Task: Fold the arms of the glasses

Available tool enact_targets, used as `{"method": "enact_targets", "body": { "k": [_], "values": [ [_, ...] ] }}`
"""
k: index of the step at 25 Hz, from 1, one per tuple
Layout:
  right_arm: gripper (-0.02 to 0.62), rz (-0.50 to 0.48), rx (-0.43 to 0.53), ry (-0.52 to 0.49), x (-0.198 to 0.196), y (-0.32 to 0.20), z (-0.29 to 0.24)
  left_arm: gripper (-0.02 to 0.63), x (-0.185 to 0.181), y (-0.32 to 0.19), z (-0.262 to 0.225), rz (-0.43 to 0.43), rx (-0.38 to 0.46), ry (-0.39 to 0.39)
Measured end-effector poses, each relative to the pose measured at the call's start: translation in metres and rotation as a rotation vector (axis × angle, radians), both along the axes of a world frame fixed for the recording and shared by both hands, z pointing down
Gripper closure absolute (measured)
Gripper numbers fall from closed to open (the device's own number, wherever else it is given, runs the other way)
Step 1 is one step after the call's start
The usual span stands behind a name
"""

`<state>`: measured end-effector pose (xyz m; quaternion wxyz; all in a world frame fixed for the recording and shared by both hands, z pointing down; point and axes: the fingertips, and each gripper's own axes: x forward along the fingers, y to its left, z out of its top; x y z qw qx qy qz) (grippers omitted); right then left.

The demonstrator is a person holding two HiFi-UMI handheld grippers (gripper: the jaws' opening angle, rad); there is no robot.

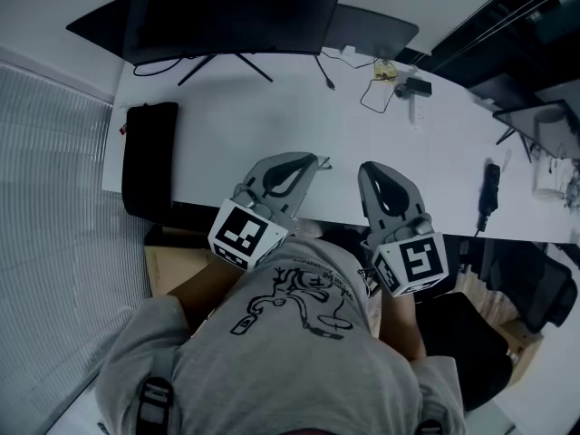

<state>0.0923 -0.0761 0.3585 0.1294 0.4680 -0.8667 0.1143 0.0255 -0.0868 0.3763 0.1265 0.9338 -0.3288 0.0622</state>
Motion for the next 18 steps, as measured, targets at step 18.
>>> {"method": "enact_targets", "body": {
  "k": [18],
  "values": [
    [0.578, -0.025, 0.076, 0.026, -0.001, 0.018, -0.048, 0.586, -0.007, 0.009, -0.063, -0.049, 0.135, 0.058]
  ]
}}
